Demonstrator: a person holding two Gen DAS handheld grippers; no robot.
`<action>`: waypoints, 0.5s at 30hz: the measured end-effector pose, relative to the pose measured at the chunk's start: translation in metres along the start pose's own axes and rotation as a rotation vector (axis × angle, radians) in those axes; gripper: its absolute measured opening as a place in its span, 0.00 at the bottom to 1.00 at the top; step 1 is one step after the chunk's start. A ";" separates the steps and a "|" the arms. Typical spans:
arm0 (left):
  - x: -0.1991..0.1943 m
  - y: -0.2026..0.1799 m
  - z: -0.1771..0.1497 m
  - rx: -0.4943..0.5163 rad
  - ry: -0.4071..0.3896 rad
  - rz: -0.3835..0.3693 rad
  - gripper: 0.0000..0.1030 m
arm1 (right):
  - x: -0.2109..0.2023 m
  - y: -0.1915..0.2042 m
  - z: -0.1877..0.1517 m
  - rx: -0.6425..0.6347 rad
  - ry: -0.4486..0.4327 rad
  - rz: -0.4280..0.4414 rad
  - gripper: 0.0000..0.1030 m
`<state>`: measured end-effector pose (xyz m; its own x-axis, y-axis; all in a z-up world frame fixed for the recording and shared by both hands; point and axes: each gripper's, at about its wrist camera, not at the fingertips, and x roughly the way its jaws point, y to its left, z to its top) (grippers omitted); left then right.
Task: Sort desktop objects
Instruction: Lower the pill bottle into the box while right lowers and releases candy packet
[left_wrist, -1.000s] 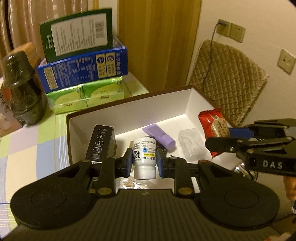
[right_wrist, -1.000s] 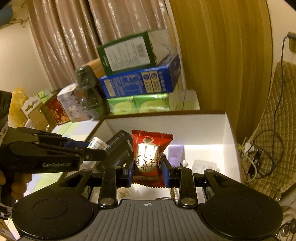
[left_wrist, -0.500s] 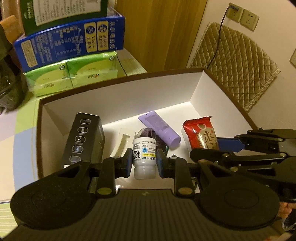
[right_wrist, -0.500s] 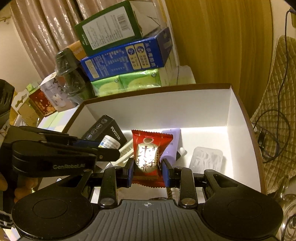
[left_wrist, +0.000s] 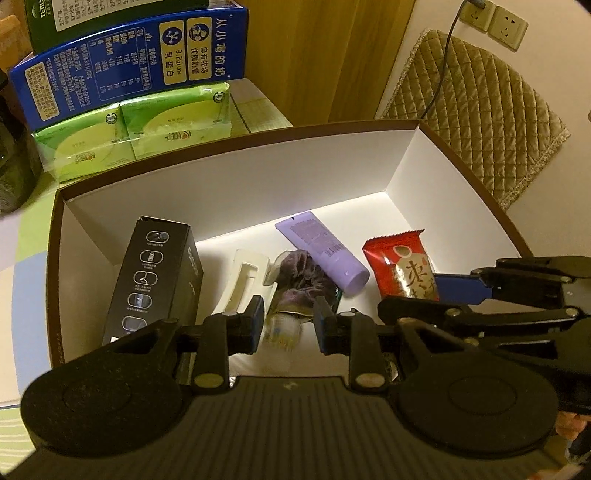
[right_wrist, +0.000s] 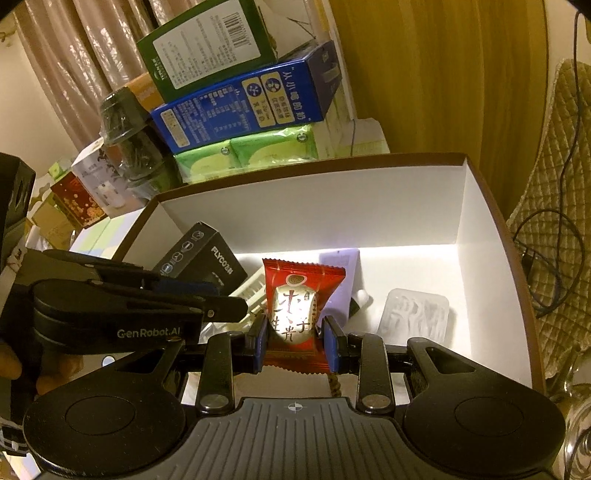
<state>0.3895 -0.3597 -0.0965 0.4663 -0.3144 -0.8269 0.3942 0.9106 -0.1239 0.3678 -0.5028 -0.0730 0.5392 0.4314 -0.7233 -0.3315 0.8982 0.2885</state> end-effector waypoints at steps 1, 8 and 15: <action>-0.001 0.001 0.000 -0.001 -0.002 0.003 0.25 | 0.000 0.000 0.000 -0.001 0.001 0.002 0.28; -0.009 0.008 0.002 -0.011 -0.018 0.027 0.31 | 0.005 0.004 0.001 -0.011 0.014 0.010 0.28; -0.015 0.016 0.000 -0.025 -0.024 0.051 0.34 | 0.010 0.011 0.003 -0.026 0.023 0.021 0.28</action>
<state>0.3888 -0.3406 -0.0866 0.5040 -0.2736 -0.8192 0.3494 0.9320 -0.0963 0.3717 -0.4888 -0.0755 0.5140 0.4479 -0.7315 -0.3626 0.8863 0.2879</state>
